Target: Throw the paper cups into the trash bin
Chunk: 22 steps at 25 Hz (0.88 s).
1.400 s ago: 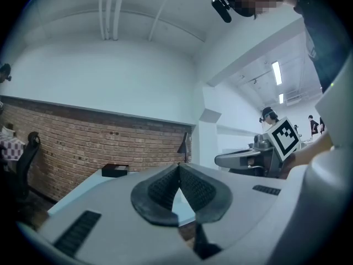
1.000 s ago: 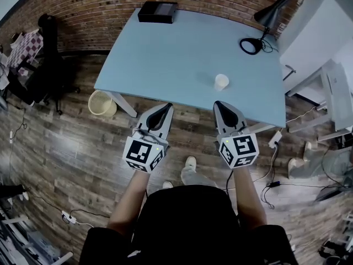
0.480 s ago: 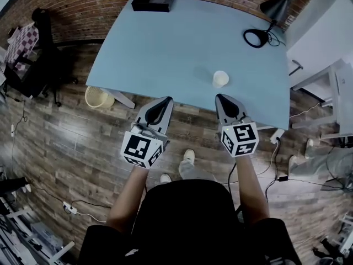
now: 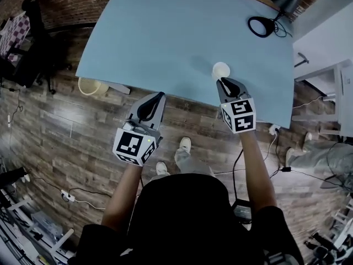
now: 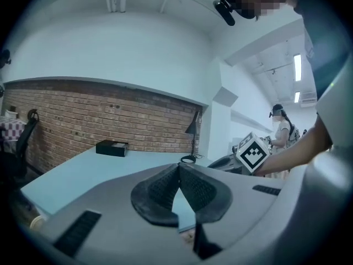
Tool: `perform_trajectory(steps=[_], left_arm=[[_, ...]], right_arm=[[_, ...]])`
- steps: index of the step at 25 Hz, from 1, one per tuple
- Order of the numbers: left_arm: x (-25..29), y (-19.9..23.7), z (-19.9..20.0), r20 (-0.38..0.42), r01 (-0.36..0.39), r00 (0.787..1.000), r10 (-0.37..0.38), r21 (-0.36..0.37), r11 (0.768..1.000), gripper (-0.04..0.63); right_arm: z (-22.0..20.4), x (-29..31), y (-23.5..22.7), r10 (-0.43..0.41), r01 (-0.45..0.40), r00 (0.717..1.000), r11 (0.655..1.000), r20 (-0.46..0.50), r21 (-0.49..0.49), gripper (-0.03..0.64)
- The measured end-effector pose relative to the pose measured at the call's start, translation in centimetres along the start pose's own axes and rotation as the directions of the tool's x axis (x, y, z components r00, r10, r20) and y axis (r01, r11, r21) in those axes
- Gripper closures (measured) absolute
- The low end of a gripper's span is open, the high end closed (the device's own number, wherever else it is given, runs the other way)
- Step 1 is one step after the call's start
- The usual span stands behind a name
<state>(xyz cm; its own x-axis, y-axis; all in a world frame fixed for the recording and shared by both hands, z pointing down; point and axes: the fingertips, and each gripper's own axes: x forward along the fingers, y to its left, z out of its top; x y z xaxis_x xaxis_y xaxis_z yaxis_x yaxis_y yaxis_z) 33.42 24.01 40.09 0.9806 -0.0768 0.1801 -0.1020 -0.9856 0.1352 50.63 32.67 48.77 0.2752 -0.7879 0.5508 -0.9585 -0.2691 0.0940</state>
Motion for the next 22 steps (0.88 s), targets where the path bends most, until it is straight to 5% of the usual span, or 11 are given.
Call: perform_trajectory(steps=[7, 13, 19, 22], left_arm=[[0.4, 0.6, -1.7, -0.024, -0.020, 1.000, 0.019, -0.039, 0.999, 0.586], [0.8, 0.6, -2.3, -0.034, -0.026, 0.999, 0.025, -0.043, 0.999, 0.586], [0.8, 0.6, -2.7, -0.043, -0.047, 0.998, 0.045, -0.053, 0.997, 0.586], [0.7, 0.4, -2.4, -0.039, -0.046, 0.998, 0.044, -0.046, 0.998, 0.586]], right_arm=[[-4.0, 3.6, -0.9, -0.030, -0.014, 0.977, 0.979, -0.211, -0.204, 0.483], [-6.1, 5.9, -1.8, -0.133, -0.040, 0.937, 0.878, -0.324, -0.477, 0.479], [-8.0, 7.3, -2.7, -0.204, -0.095, 0.898, 0.776, -0.390, -0.624, 0.480], [-8.7, 7.5, -2.7, -0.211, -0.114, 0.889, 0.758, -0.406, -0.643, 0.480]])
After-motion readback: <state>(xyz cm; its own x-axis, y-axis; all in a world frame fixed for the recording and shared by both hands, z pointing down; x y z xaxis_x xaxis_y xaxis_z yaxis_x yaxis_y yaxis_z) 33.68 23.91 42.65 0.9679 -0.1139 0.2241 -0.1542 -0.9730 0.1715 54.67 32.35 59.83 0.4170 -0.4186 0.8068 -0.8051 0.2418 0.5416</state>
